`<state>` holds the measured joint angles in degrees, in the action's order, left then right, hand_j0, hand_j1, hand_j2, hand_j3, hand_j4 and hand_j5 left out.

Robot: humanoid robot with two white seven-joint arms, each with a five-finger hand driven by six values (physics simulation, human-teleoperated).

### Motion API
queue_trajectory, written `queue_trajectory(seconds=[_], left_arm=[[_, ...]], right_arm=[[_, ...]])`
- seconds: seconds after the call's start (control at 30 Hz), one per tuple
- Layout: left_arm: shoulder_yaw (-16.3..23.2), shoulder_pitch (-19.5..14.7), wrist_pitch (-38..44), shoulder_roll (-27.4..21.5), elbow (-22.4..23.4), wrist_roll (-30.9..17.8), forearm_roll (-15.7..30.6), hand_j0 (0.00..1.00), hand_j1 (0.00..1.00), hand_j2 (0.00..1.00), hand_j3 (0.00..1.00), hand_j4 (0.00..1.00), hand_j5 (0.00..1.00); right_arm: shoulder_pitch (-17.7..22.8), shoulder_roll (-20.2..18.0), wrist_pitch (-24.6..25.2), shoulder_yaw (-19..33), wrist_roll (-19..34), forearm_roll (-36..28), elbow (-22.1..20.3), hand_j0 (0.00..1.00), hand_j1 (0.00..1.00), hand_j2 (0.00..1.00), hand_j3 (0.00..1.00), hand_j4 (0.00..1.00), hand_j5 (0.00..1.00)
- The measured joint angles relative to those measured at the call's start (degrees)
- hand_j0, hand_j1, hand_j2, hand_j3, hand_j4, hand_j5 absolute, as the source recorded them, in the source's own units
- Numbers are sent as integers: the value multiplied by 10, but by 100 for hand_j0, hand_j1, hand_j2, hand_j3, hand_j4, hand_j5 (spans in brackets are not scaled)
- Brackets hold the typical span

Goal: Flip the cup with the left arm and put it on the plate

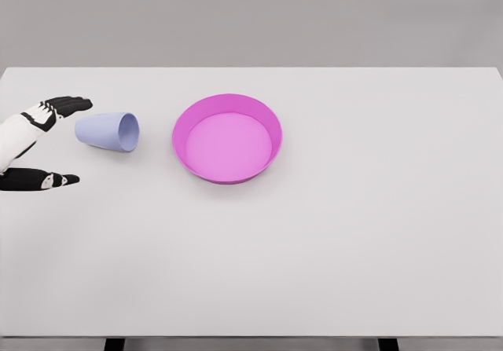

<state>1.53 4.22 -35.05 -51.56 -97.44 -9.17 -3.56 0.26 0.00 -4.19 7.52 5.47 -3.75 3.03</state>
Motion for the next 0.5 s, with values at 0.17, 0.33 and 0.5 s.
queue_trajectory(seconds=[0.17, 0.33, 0.5], left_arm=[[-2, 3, 0, 0, 2, 0, -2, 100, 100, 100, 100, 100, 100], [-9, 7, 0, -1, 21, -2, -22, 100, 100, 100, 100, 100, 100], [-10, 5, 0, 6, 28, -13, -34, 100, 100, 100, 100, 100, 100]], right_arm=[[0, 0, 0, 0, 0, 0, 0, 100, 100, 100, 100, 100, 100], [0, 0, 0, 0, 0, 0, 0, 100, 100, 100, 100, 100, 100], [0, 0, 0, 0, 0, 1, 0, 100, 100, 100, 100, 100, 100]])
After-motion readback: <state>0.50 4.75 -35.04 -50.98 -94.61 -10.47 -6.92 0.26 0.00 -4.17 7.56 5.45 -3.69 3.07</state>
